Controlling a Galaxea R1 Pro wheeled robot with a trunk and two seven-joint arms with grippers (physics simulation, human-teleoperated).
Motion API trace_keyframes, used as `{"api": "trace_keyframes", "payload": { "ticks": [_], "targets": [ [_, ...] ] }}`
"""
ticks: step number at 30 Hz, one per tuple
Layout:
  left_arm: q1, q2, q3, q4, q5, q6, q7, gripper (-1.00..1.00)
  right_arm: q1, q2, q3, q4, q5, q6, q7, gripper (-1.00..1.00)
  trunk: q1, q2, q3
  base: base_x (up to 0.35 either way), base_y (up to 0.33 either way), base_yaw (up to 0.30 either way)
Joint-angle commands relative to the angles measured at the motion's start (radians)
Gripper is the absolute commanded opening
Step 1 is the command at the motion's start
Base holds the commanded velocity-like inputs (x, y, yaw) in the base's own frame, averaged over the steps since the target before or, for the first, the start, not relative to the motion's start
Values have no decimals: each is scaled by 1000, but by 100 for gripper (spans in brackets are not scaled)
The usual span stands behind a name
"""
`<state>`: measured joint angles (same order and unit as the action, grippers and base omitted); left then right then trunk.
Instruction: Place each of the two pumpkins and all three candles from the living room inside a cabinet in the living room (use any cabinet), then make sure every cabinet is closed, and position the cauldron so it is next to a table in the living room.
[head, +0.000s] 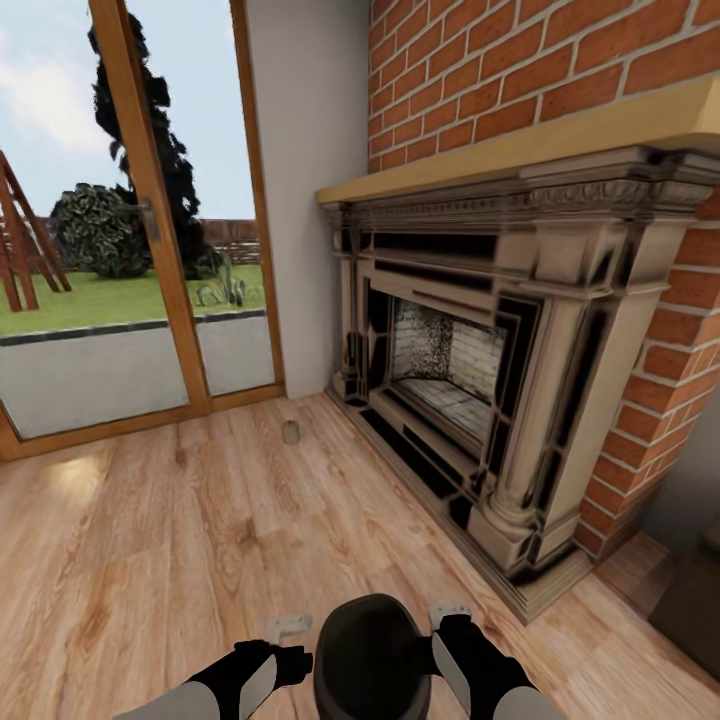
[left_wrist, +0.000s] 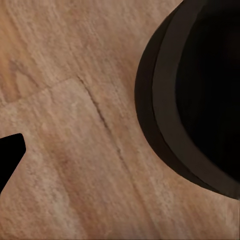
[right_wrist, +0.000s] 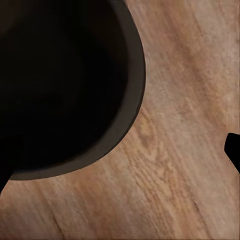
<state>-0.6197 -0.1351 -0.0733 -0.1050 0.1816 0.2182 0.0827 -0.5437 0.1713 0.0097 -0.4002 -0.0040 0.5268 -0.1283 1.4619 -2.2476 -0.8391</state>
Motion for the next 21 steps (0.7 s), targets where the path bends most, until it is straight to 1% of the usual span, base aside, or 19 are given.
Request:
{"api": "trace_keyframes", "payload": {
  "ticks": [1, 4, 12, 21],
  "targets": [
    [0, 0, -8, -2, 10, 6, 5, 100, 0, 0, 1, -2, -1, 6, -4, 100, 0, 0, -1, 194, -7, 0],
    [0, 0, -8, -2, 10, 6, 5, 100, 0, 0, 1, -2, -1, 6, -4, 100, 0, 0, -1, 200, -4, 0],
    [0, 0, -8, -2, 10, 6, 5, 100, 0, 0, 1, -2, -1, 6, -4, 100, 0, 0, -1, 123, -1, 0],
    [0, 0, -8, -2, 10, 6, 5, 100, -1, 0, 1, -2, -1, 6, -4, 100, 0, 0, -1, 26, 0, 0]
  ]
}}
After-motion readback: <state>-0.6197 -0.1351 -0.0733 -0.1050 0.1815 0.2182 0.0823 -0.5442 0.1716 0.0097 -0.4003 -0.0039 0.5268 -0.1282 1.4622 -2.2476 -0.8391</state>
